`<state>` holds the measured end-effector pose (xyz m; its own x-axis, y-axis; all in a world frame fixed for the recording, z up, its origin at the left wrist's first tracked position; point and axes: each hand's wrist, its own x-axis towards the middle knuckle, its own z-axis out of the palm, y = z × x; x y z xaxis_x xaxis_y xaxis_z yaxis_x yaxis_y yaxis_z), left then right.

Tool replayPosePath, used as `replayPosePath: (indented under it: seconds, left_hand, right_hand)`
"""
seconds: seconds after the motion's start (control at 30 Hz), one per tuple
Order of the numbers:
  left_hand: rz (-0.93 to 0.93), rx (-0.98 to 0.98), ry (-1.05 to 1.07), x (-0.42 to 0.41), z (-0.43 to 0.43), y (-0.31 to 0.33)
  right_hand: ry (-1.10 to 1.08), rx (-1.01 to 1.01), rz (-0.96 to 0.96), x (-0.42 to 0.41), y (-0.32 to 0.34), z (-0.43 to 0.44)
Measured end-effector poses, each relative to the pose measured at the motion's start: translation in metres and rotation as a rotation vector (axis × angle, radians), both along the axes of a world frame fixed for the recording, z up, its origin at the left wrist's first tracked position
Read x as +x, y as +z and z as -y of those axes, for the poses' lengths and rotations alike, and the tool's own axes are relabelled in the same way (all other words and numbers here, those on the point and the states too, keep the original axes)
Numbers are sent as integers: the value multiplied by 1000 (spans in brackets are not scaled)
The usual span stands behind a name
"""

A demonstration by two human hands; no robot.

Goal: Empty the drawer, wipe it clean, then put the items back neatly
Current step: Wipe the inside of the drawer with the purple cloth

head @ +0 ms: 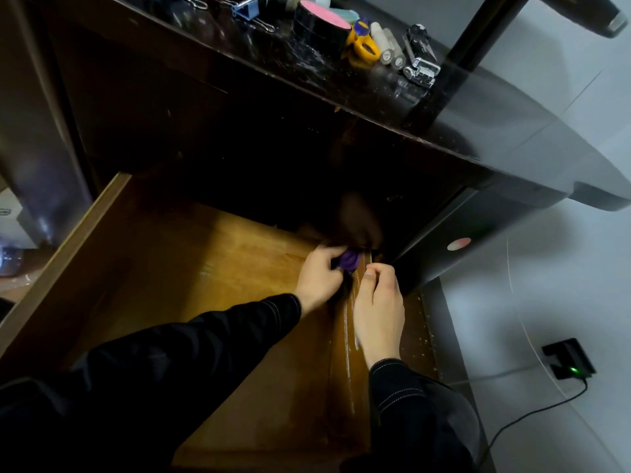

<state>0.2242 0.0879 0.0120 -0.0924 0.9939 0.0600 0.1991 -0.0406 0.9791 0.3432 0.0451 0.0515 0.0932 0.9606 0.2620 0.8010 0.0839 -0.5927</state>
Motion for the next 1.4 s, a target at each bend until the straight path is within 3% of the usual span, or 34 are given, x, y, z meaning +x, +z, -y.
replayPosePath:
  seconds: [0.1,0.23,0.37,0.53,0.73,0.9,0.97,1.13,1.3,1.4]
  left_hand:
    - [-201,-70,5,0,4,-9]
    - [-19,-273,-50,-12,-6,1]
    - [117,-175,45,3,-7,12]
    - [3,-201,8,-9,-4,-12]
    - [239,-57,63,-6,-8,4]
    - [30,-141,80,-4,-4,-11]
    - [34,-195,46,-10,-7,-11]
    - [179,-112,82,-4,-7,4]
    - [112,-259,21,-9,1,-6]
    - [100,-181,7,-9,1,12]
  right_hand:
    - [10,-4,-5,-1,1,0]
    - [7,-14,-13,-1,1,0]
    - [6,-15,-20,0,0,-1]
    - [-5,-17,-7,0,0,0]
    - [-12,-16,-14,0,-2,-1]
    - [-26,-42,-23,0,1,0]
    - [-44,-47,-15,-1,2,2]
    - [-83,-62,10,-1,1,1]
    - [-83,-60,13,-2,4,2]
    - [-75,-51,8,-1,4,2]
